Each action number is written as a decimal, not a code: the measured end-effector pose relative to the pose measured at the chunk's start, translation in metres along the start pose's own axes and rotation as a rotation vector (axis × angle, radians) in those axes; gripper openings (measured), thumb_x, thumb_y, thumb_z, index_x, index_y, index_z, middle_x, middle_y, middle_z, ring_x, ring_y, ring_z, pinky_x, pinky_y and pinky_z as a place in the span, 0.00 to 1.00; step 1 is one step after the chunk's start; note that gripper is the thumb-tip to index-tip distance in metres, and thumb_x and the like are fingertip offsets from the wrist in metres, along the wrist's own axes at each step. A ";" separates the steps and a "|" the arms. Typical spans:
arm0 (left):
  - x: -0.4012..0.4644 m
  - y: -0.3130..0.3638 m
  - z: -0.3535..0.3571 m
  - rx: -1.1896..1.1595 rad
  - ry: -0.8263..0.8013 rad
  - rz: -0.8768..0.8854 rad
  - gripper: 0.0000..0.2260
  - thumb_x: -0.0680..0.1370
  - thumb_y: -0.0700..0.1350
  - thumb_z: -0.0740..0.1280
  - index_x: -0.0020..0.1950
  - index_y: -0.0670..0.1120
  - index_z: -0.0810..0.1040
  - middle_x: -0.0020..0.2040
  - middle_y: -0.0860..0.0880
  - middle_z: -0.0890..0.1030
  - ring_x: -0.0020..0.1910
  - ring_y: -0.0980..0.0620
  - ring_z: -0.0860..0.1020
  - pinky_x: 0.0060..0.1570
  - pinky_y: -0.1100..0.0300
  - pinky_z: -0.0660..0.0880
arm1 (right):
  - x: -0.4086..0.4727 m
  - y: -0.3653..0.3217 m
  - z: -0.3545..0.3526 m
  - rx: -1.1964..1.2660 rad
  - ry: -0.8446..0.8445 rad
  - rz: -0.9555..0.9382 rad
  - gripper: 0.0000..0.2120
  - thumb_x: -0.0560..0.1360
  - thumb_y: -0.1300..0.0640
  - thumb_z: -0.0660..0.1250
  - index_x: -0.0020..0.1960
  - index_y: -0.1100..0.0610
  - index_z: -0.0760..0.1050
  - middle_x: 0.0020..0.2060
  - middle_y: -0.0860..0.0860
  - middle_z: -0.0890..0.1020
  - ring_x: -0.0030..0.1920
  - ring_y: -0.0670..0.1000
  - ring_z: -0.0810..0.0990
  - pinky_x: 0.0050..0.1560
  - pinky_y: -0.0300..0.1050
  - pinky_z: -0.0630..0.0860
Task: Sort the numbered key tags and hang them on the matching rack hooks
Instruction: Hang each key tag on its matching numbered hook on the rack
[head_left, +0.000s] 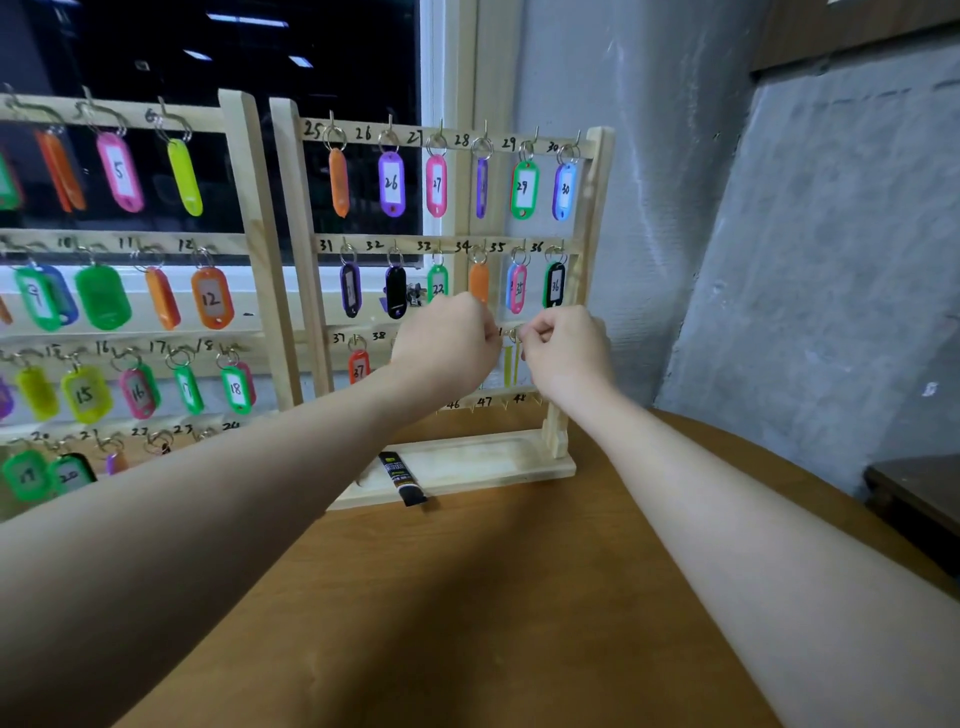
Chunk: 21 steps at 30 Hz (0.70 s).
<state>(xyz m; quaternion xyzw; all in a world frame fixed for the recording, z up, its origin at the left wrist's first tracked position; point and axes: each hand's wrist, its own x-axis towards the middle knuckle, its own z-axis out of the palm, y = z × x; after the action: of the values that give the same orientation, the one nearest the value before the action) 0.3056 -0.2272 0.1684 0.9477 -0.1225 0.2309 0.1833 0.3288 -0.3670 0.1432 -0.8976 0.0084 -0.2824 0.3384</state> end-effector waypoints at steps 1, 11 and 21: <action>-0.002 -0.001 0.000 0.017 0.008 0.019 0.14 0.79 0.44 0.63 0.34 0.49 0.77 0.34 0.49 0.79 0.34 0.44 0.78 0.30 0.57 0.72 | -0.001 0.001 0.000 -0.020 -0.003 0.001 0.13 0.79 0.55 0.65 0.39 0.57 0.81 0.37 0.53 0.83 0.35 0.56 0.82 0.39 0.50 0.83; -0.091 -0.026 -0.010 0.077 -0.115 0.097 0.10 0.81 0.48 0.63 0.50 0.52 0.84 0.44 0.47 0.84 0.45 0.41 0.80 0.37 0.54 0.71 | -0.062 0.011 -0.022 0.118 -0.169 0.085 0.12 0.78 0.60 0.65 0.37 0.58 0.81 0.32 0.51 0.85 0.28 0.53 0.83 0.37 0.49 0.82; -0.275 -0.069 -0.030 -0.015 -0.170 0.082 0.04 0.79 0.50 0.68 0.48 0.54 0.82 0.33 0.57 0.74 0.37 0.45 0.80 0.35 0.57 0.69 | -0.256 -0.033 -0.093 0.020 -0.417 -0.079 0.08 0.77 0.55 0.70 0.40 0.49 0.84 0.27 0.39 0.80 0.36 0.45 0.76 0.39 0.42 0.72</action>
<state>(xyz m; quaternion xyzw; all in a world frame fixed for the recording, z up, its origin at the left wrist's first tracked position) 0.0784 -0.1121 0.0400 0.9566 -0.1781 0.1562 0.1694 0.0606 -0.3444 0.0921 -0.9328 -0.0997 -0.1035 0.3304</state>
